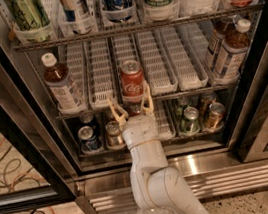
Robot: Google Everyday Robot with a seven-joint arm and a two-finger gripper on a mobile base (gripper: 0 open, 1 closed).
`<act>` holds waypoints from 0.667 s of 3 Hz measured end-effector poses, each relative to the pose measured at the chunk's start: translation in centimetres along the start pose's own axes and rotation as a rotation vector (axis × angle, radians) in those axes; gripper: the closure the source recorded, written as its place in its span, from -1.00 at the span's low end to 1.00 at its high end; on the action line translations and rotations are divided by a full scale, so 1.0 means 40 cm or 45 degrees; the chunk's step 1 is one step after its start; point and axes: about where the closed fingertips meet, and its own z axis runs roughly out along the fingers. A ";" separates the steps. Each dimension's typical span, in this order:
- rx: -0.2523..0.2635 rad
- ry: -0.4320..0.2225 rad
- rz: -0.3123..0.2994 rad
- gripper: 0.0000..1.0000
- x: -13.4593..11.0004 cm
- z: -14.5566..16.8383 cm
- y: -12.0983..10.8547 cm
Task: Pick coke can from middle shelf of fridge
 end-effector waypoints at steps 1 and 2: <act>0.027 -0.010 -0.013 -0.38 0.005 0.036 -0.016; 0.052 -0.022 -0.052 -0.40 0.022 0.121 -0.050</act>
Offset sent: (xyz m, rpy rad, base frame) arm 0.0356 -0.0188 0.0136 -0.0054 -0.0269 -0.0674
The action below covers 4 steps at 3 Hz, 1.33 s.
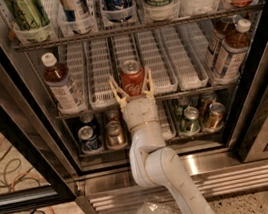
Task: Pick coke can from middle shelf of fridge
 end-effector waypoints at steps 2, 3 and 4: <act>0.005 0.014 -0.006 -0.07 0.019 0.018 0.005; 0.005 0.014 -0.006 0.40 0.019 0.018 0.005; 0.005 0.014 -0.006 0.88 0.019 0.018 0.005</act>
Offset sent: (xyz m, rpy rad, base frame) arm 0.0082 0.0018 -0.0028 -0.0024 0.0083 -0.0058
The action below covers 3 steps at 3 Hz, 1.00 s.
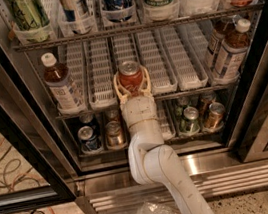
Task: Pick coke can from middle shelf of fridge
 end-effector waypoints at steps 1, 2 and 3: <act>-0.004 -0.001 0.002 1.00 0.000 -0.001 0.001; -0.007 -0.043 0.037 1.00 -0.021 -0.009 0.000; -0.013 -0.074 0.042 1.00 -0.084 0.007 -0.012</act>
Offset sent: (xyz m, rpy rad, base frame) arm -0.0171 0.0002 0.0142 0.0577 -0.0765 0.0468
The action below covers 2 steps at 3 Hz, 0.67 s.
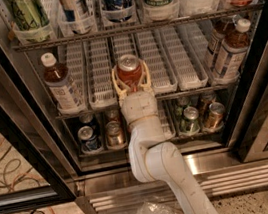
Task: Pick coke can from middle shelf of fridge
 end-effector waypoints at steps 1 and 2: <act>-0.028 -0.011 -0.002 1.00 -0.053 0.011 0.003; -0.083 -0.026 -0.030 1.00 -0.100 0.005 0.011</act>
Offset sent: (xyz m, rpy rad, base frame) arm -0.0337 0.0088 0.0507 -0.1065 -0.0373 0.0725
